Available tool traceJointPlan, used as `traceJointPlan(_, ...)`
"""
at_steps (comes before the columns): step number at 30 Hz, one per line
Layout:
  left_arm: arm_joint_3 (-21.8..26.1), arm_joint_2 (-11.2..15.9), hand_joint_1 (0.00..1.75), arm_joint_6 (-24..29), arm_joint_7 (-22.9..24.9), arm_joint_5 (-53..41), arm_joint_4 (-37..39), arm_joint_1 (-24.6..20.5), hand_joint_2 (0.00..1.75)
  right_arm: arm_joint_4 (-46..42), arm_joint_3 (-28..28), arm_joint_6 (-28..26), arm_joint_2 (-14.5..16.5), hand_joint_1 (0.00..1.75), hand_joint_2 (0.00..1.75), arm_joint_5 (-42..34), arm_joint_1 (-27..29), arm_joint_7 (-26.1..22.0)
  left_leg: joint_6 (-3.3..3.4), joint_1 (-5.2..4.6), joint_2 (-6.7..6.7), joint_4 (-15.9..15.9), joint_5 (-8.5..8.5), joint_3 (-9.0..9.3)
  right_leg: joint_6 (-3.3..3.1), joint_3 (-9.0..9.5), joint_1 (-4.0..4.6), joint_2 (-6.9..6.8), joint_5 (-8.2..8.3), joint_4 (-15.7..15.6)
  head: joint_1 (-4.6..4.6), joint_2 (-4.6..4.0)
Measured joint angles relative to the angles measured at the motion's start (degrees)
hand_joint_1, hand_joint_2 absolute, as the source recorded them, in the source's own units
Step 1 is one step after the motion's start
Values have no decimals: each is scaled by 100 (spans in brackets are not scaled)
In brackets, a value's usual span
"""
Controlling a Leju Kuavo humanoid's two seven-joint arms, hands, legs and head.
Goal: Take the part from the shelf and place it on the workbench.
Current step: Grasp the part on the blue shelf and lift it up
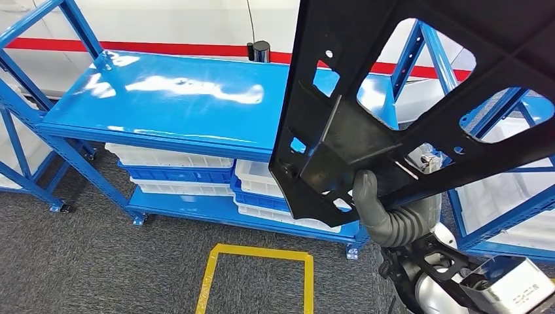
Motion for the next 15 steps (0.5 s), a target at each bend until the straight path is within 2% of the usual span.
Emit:
traceJointPlan(1,-1,2,0,1,-1,0,0,-2,175,-1,0,0,0,175,175,1,-1,-1,-33,-10,-7,14,27,-22,-48,-9,19,12,-13,-20,0,0)
traceJointPlan(3,-4,1,0,4,-1,-1,1,-2,175,-1,0,9,1,175,175,2,-4,-2,-89,5,-20,40,48,-53,-152,-96,-10,10,31,-2,-6,0)
traceJointPlan(4,-8,2,0,6,-1,-2,2,0,175,-2,2,16,7,175,175,5,-5,-2,-116,19,-23,95,-33,-91,-215,-121,-24,5,68,1,-8,0)
traceJointPlan(5,-14,2,0,8,-1,-2,2,2,175,-2,2,23,14,175,175,11,-7,-2,-145,32,-30,259,-217,-161,-284,-160,-38,1,116,-3,-11,0)
traceJointPlan(7,-28,0,0,10,-2,-3,2,3,175,-3,3,30,26,175,175,23,-4,-2,-196,47,-43,887,-741,-371,-375,-256,-25,-4,215,3,-16,0)
traceJointPlan(8,-33,-1,0,11,-4,-4,2,3,175,-3,3,32,28,175,175,27,3,-2,-213,50,-49,1254,-947,-471,-390,-316,-13,-6,261,7,-18,0)
traceJointPlan(9,-37,-2,0,12,-7,-7,2,3,175,-3,3,33,28,175,175,31,13,-2,-216,52,-52,1499,-1028,-507,-392,-372,2,-8,304,9,-18,0)
traceJointPlan(10,-40,-2,0,13,-10,-9,2,3,175,-3,3,34,28,175,175,35,21,-2,-205,52,-53,1563,-998,-452,-389,-422,14,-10,344,10,-18,0)
traceJointPlan(11,-44,-3,0,14,-12,-11,2,3,175,-3,3,35,28,175,175,39,26,-2,-183,51,-54,1403,-882,-286,-381,-464,26,-9,380,11,-18,0)
traceJointPlan(12,-48,-3,0,14,-12,-14,2,1,175,-4,3,35,28,175,175,44,28,-3,-145,48,-59,1051,-734,-18,-372,-496,37,-7,414,11,-18,0)
traceJointPlan(13,-52,2,0,15,-12,-16,2,-4,175,-11,3,35,31,175,175,50,28,-4,-98,38,-70,613,-655,285,-357,-520,46,-5,444,10,-17,0)
traceJointPlan(14,-58,7,0,17,-13,-18,2,-10,175,-21,3,35,34,175,175,57,25,-6,-60,23,-79,253,-600,523,-331,-536,54,-5,474,8,-13,0)
traceJointPlan(15,-63,10,0,19,-13,-20,2,-15,175,-33,3,36,38,175,175,65,22,-8,-26,-3,-88,10,-587,672,-298,-546,55,-10,502,6,-13,0)
